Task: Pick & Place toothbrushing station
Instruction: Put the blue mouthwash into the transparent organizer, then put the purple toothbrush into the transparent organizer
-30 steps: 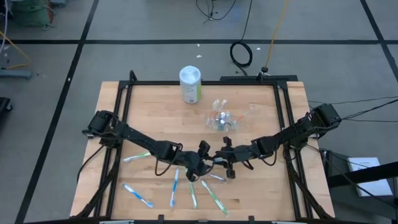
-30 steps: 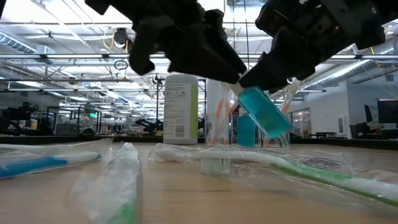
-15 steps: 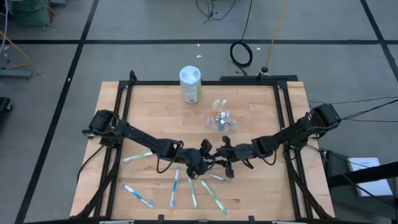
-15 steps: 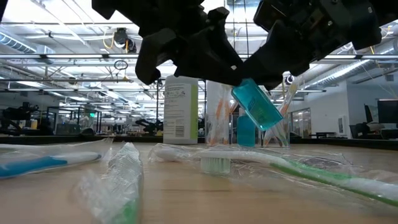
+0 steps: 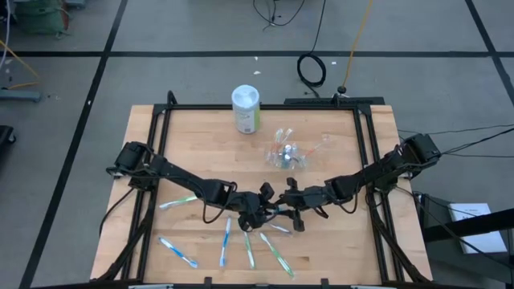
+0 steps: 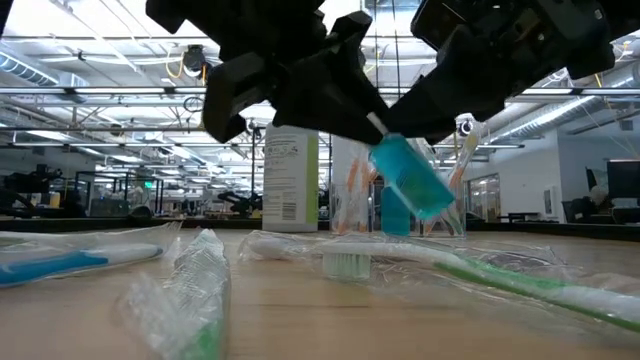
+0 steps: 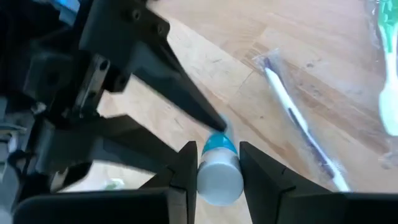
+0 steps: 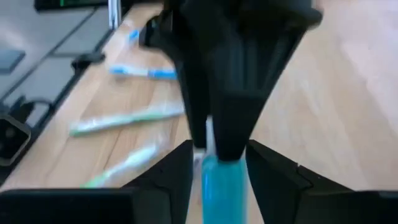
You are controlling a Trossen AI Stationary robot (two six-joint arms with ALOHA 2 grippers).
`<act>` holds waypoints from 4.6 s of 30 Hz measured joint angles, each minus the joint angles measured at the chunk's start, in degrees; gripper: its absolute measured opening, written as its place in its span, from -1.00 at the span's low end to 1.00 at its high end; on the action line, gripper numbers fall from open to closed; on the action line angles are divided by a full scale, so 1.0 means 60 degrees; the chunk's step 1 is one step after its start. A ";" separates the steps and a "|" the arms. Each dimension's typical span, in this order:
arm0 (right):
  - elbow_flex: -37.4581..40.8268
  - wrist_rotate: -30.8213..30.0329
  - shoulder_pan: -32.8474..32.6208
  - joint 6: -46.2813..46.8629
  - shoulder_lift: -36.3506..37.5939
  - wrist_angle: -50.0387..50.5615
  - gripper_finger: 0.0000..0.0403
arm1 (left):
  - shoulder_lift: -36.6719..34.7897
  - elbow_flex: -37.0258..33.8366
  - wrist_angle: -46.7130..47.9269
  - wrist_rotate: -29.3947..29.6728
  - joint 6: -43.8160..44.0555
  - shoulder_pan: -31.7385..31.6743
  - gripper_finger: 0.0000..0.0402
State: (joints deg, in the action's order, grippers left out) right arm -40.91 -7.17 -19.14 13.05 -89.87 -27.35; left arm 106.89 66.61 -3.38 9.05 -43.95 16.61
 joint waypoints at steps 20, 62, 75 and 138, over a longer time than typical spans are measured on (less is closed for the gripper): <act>0.0004 -0.0013 -0.0073 0.0968 0.1601 0.4833 -0.16 | -0.0346 0.2908 0.4188 0.1944 -0.1398 -0.1740 -0.51; 0.0011 -0.0038 -0.0076 0.0975 0.1601 0.4810 -0.16 | 0.0463 0.2892 0.4751 -0.0181 -1.0191 -0.3478 -0.51; 0.0011 -0.0038 -0.0076 0.0968 0.1599 0.4815 -0.16 | 0.0463 0.2895 0.4546 -0.0526 -0.6831 -0.3373 -0.24; -0.4482 -0.0330 -0.0248 0.0600 -0.4449 0.3114 -0.16 | -0.4882 0.2892 0.8890 0.1507 0.5909 -0.1485 -0.75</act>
State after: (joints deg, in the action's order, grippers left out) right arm -67.79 -9.15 -20.63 16.65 -116.57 -8.67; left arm 77.60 83.96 49.96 18.09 -8.49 7.70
